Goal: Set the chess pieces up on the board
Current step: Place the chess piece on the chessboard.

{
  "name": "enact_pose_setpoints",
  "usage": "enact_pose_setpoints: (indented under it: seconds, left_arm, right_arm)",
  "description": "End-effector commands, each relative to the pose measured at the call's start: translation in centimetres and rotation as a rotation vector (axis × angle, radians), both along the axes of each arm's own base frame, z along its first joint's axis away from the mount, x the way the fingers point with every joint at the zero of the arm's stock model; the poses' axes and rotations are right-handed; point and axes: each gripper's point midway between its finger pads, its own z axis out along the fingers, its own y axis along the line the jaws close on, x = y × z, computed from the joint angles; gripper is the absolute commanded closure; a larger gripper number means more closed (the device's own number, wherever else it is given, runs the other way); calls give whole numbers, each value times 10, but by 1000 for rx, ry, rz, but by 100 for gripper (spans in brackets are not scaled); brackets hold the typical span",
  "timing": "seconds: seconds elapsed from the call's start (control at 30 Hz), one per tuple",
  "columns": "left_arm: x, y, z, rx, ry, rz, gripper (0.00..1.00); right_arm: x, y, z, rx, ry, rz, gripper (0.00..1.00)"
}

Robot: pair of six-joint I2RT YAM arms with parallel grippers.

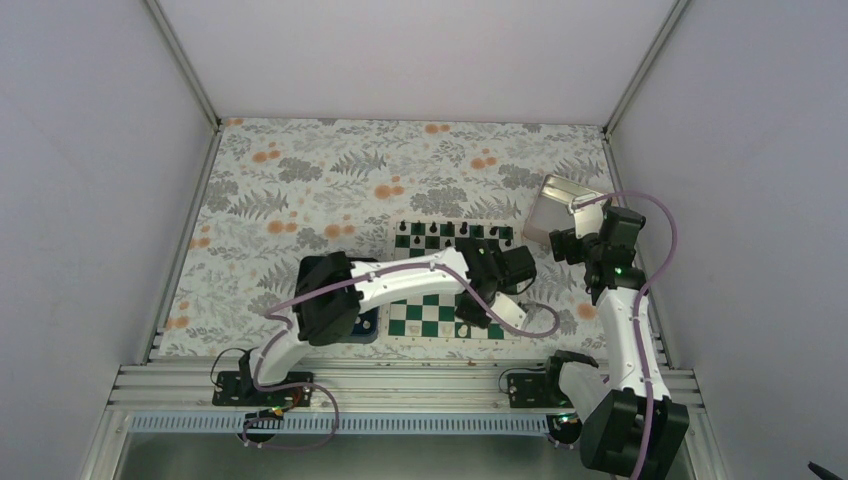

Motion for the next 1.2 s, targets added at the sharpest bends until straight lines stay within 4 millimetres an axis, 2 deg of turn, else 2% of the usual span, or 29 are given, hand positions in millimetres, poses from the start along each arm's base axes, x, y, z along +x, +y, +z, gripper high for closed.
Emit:
enact_pose_setpoints:
  seconds: [0.0, 0.1, 0.3, 0.5, 1.17]
  left_arm:
    - [-21, -1, -17, 43, 39, -57, 92]
    - [-22, 2, -30, 72, 44, -62, 92]
    - [-28, 0, -36, 76, 73, -76, 92]
    - [-31, 5, -53, 110, 82, -75, 92]
    - [-24, -6, -61, 106, 53, -69, 91]
  right_arm:
    - [0, -4, 1, -2, -4, -7, 0]
    - [0, -4, 1, -2, -5, -7, 0]
    - [0, -4, 0, -1, -3, -5, 0]
    - [0, -3, 1, 0, -6, -3, 0]
    - [0, -2, 2, 3, -8, 3, 0]
